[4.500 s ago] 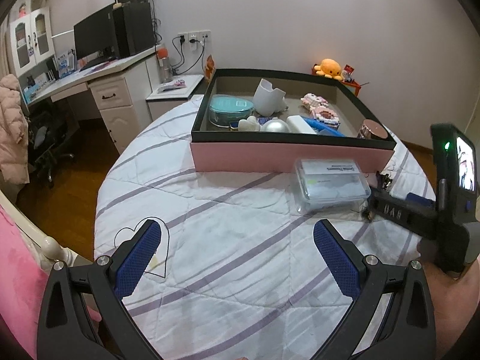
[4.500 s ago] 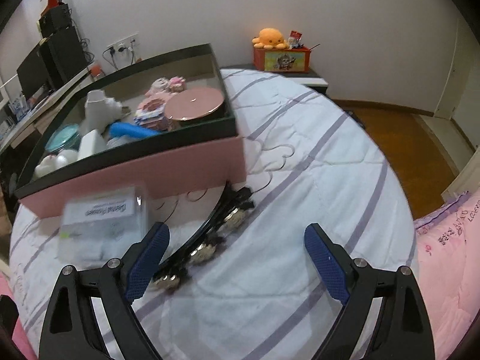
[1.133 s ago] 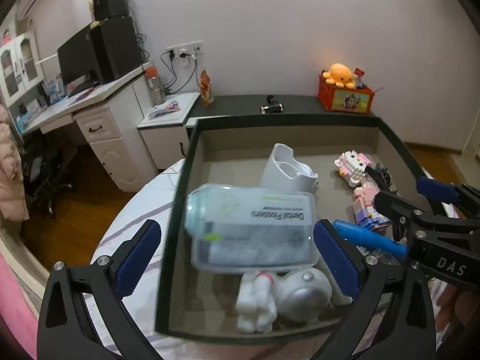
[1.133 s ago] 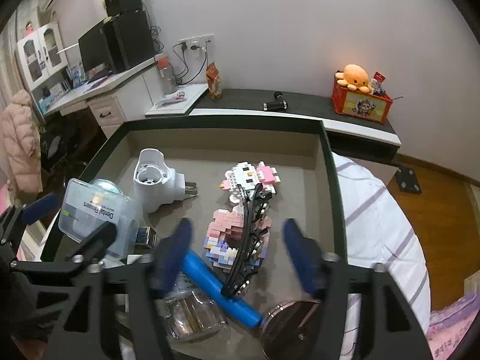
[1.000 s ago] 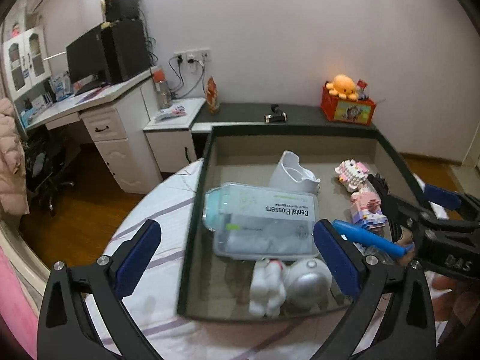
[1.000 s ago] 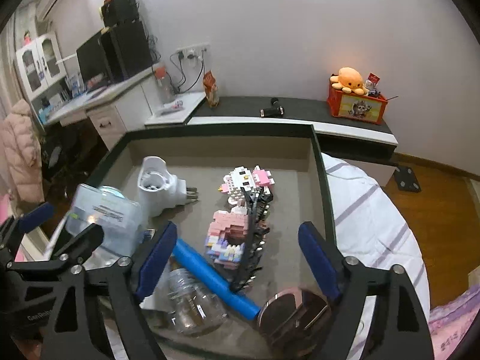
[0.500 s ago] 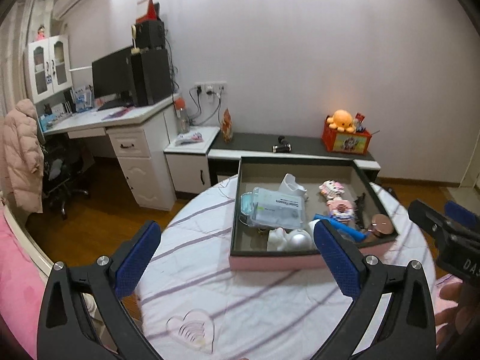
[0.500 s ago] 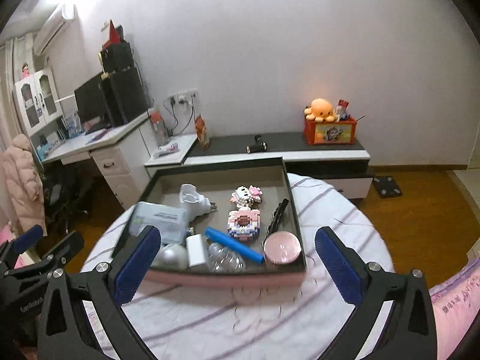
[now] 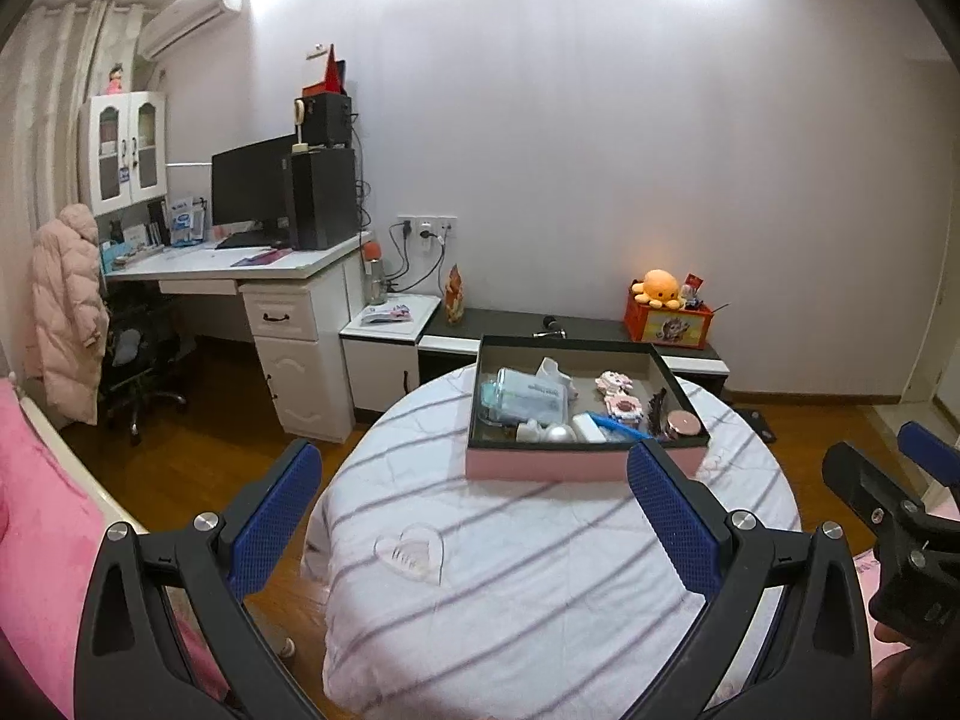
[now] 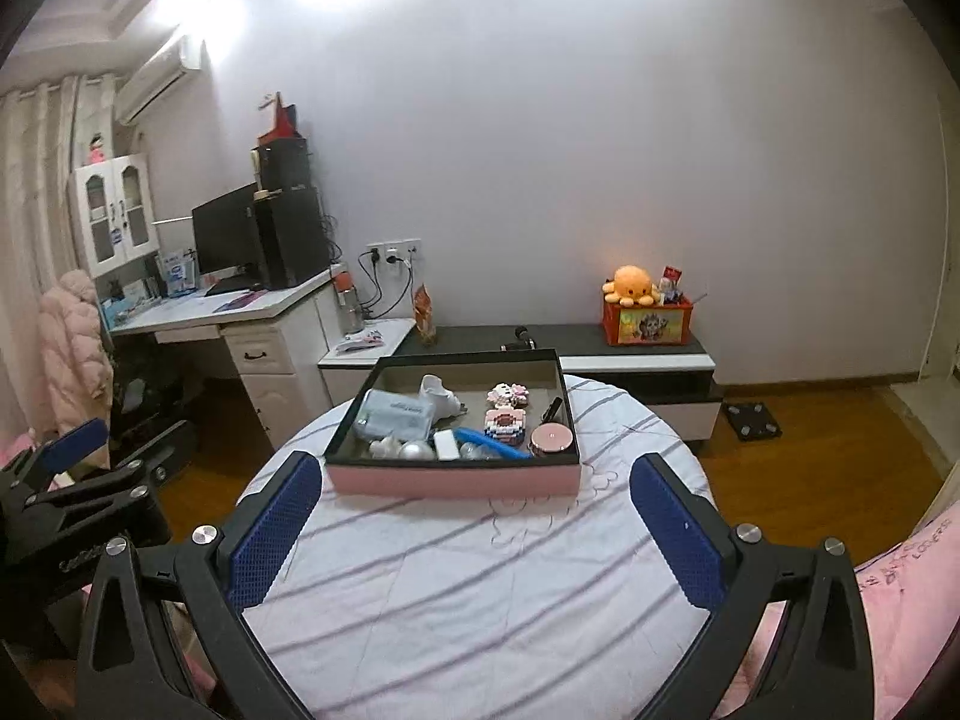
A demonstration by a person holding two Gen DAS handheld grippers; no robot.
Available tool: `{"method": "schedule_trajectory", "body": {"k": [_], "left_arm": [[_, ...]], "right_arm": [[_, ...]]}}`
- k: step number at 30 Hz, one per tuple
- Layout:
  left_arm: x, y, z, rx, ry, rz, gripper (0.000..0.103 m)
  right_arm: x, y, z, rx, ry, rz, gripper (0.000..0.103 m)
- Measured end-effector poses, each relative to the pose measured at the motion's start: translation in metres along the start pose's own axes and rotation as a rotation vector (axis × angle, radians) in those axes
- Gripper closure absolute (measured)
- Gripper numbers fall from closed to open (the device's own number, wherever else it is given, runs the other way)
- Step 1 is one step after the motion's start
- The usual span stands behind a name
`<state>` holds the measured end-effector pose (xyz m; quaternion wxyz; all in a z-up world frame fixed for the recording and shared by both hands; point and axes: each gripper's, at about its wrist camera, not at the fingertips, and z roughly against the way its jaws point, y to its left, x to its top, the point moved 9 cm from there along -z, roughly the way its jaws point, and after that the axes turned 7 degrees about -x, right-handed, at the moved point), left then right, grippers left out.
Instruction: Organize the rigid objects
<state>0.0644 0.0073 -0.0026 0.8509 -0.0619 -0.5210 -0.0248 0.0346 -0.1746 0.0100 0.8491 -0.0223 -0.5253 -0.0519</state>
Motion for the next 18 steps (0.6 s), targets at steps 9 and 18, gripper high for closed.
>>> {"method": "schedule_trajectory", "body": {"k": [9,18], "left_arm": [[-0.029,-0.001,0.060,-0.003,-0.036,0.005,0.000],[-0.047,-0.006,0.090,-0.015,-0.026,0.017,0.000]], "right_arm": [[-0.030,-0.009,0.059,-0.013,-0.037,-0.031,0.000],[-0.048,-0.017,0.088,-0.041,-0.053,-0.030,0.000]]}}
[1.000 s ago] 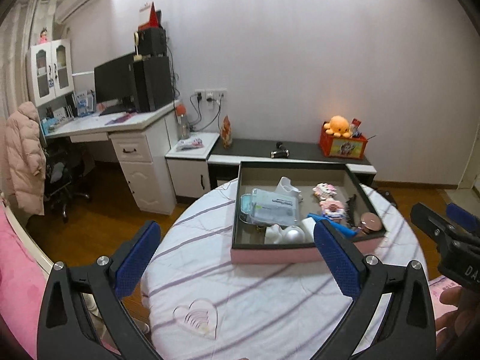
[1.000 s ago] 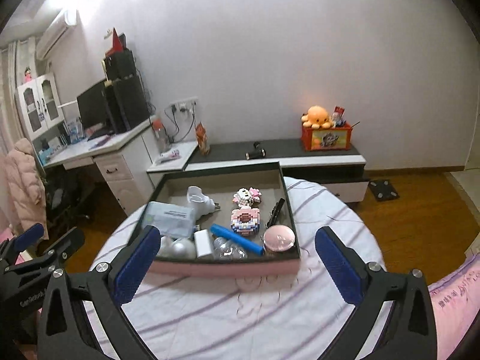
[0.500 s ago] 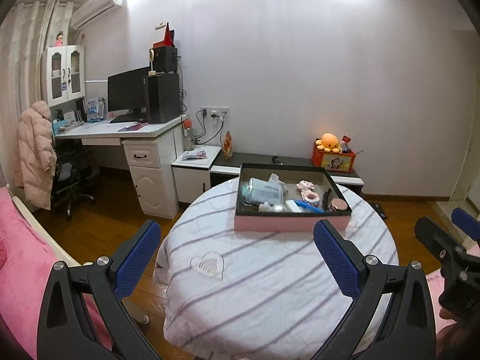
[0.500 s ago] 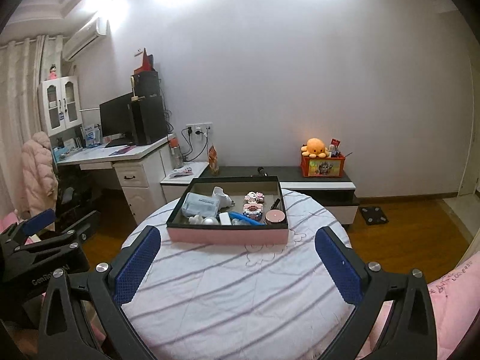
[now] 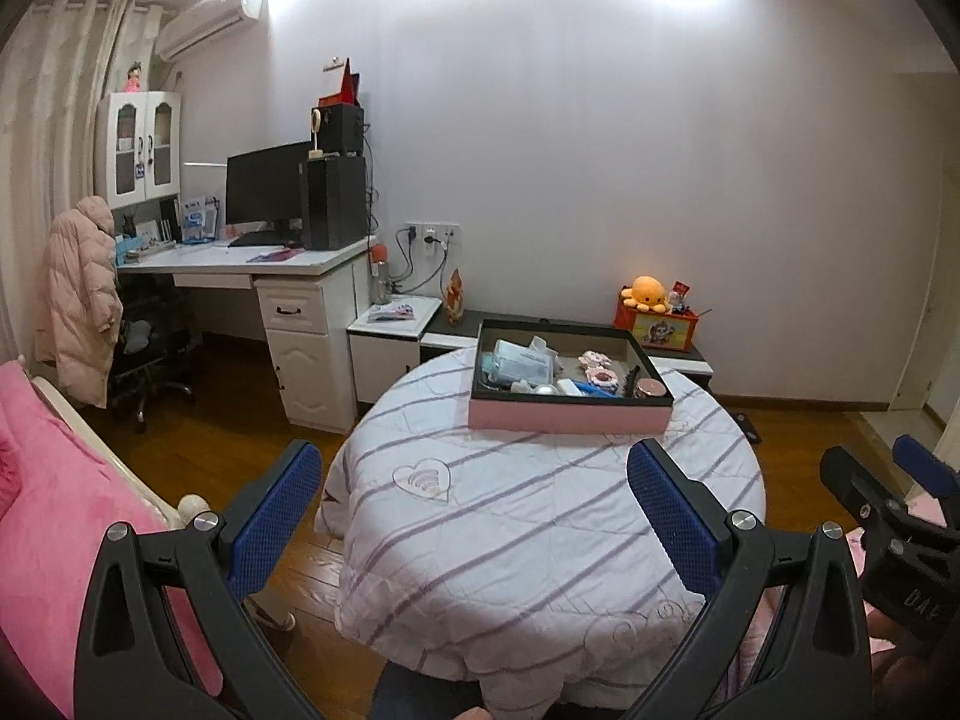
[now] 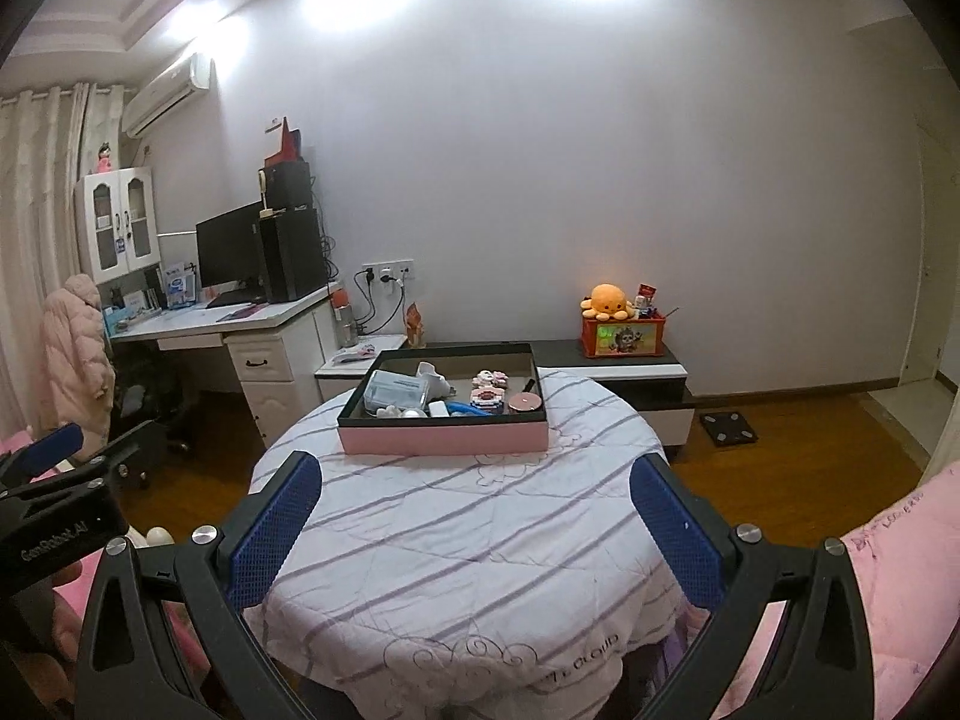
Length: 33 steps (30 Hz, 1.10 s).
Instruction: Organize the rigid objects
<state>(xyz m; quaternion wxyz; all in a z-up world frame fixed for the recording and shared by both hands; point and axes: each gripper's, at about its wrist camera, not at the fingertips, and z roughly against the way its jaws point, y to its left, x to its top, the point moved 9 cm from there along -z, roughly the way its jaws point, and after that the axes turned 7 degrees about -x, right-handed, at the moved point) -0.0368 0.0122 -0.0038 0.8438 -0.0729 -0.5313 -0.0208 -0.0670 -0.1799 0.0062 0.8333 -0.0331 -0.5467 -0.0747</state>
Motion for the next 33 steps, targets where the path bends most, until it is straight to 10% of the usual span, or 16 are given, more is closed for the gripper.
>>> {"method": "schedule_trajectory", "body": {"k": [33], "left_arm": [[-0.019,-0.009,0.023,0.014,-0.013,-0.028,0.000]], "right_arm": [[-0.011,-0.007,0.023,-0.052,-0.017,-0.006,0.000]]}}
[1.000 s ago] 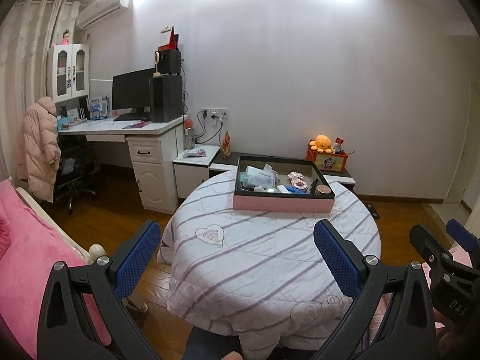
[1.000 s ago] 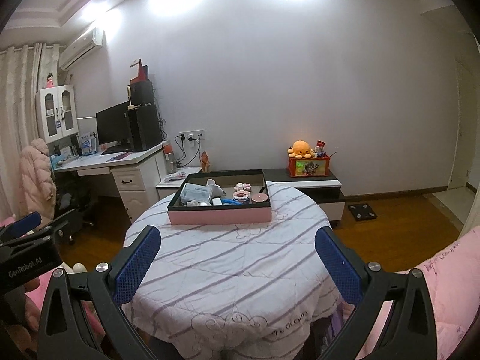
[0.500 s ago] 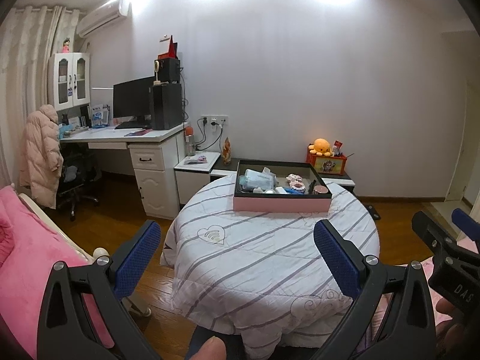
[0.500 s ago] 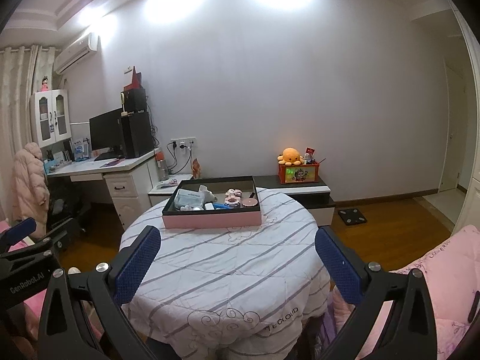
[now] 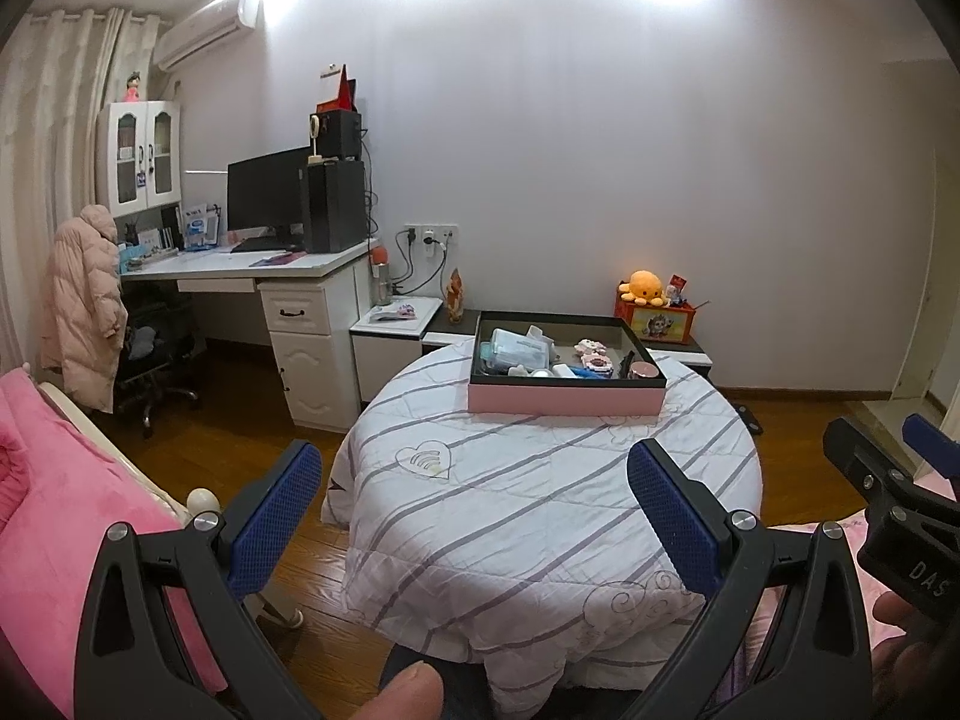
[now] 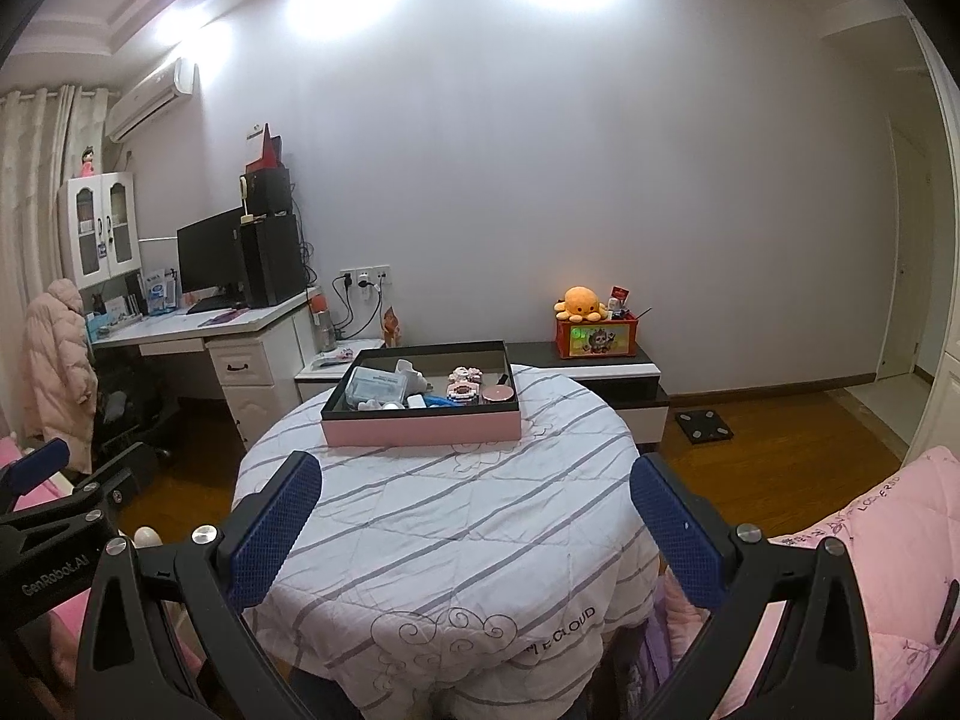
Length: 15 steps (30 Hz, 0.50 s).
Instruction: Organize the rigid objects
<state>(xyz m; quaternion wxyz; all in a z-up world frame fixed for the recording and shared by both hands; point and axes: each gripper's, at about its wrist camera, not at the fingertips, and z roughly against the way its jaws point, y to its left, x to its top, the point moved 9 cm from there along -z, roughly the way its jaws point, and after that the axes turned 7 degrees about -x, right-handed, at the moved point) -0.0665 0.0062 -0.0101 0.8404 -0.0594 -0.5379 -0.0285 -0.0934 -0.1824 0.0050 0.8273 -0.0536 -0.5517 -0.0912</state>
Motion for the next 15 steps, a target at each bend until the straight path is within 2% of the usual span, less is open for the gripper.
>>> {"method": "schedule_trajectory", "body": {"k": [8,12,15], "left_arm": [[-0.0066,0.0009,-0.0048,0.001,0.024,-0.010,0.000],[-0.0082,-0.0011,-0.0054,-0.059,0.022,0.003,0.000],[-0.0092,0.0017,-0.0057,-0.039,0.016,0.001,0.000]], "right_arm": [[-0.0038,-0.0015,-0.0015,0.000,0.008,0.001,0.000],[-0.0051,-0.0007,-0.0035,0.004,0.016,0.003,0.000],[-0.0057,0.0001,-0.0037,0.005,0.017,0.005,0.000]]}}
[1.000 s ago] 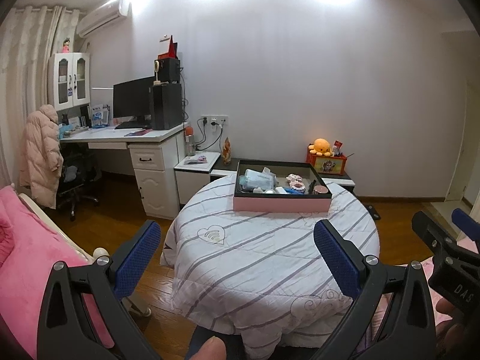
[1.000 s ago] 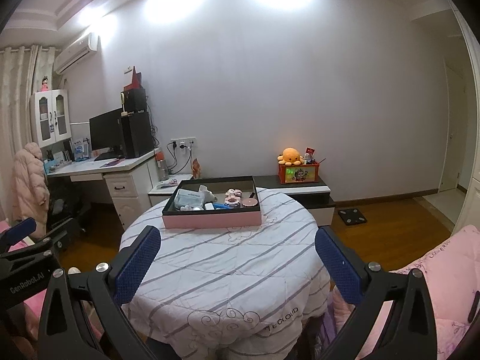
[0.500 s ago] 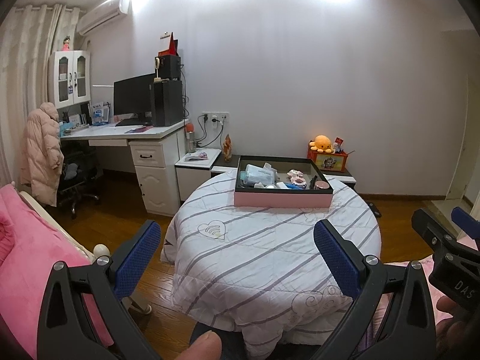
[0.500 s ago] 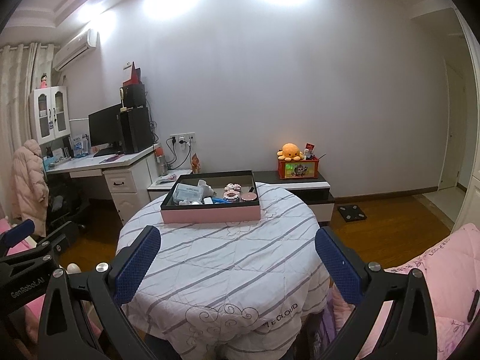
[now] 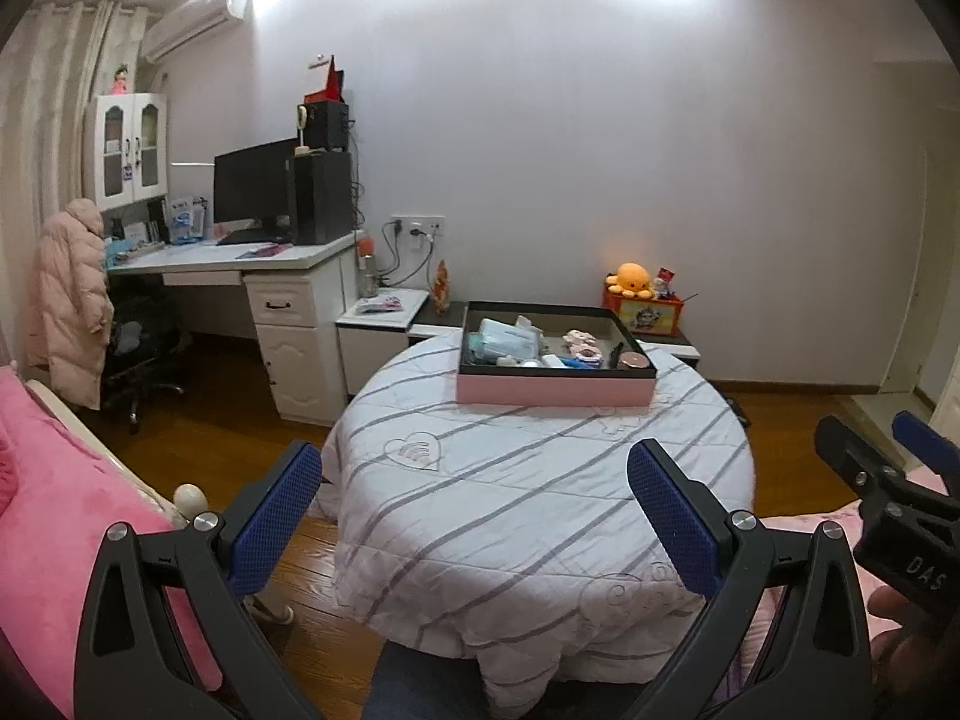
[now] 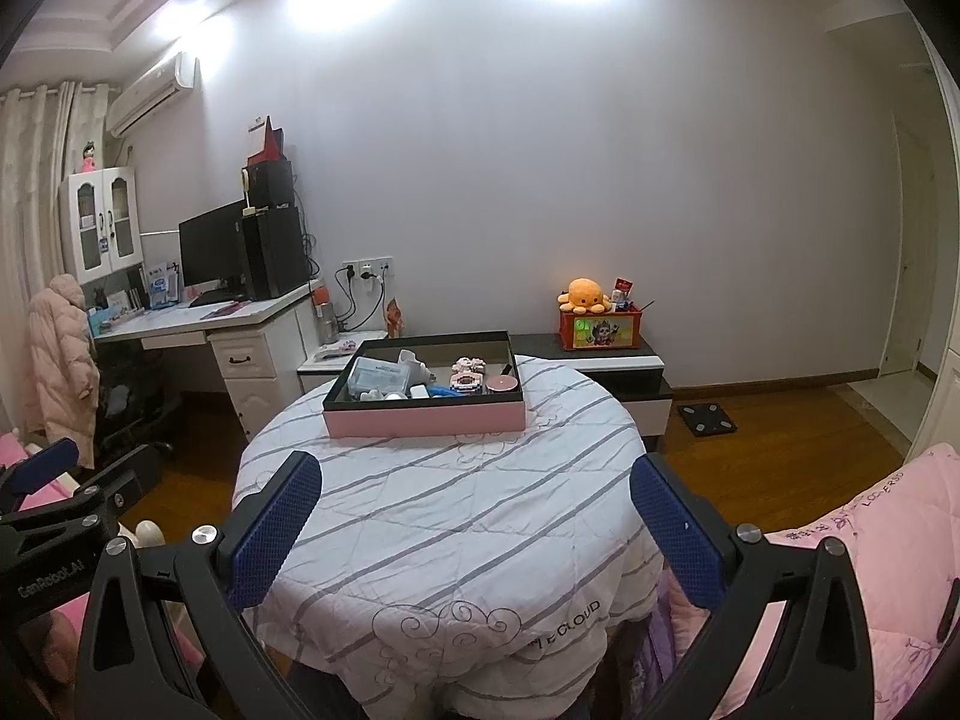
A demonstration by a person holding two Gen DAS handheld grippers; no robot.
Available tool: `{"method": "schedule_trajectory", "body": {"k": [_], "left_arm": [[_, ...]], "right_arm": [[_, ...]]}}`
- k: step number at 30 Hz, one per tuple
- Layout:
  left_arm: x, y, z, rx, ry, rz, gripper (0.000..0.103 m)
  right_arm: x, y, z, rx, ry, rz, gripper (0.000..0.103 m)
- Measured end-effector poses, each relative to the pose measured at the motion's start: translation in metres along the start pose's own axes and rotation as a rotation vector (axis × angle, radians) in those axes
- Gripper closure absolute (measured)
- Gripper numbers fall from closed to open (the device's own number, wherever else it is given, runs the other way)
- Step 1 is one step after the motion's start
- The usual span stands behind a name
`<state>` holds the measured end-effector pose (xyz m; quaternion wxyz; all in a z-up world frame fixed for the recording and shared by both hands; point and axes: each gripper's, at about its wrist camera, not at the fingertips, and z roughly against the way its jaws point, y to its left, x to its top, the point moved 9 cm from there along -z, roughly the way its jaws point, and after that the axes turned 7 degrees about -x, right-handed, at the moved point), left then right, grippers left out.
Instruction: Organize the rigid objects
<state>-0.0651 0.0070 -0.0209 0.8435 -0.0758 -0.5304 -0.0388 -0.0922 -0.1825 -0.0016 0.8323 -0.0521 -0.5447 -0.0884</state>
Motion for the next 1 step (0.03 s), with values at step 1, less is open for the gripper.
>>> {"method": "schedule_trajectory", "body": {"k": [1], "left_arm": [[-0.0001,0.0009,-0.0002,0.004,0.001,-0.001,0.000]], "right_arm": [[-0.0003,0.0005,0.0000,0.000,0.000,0.002,0.000]]}}
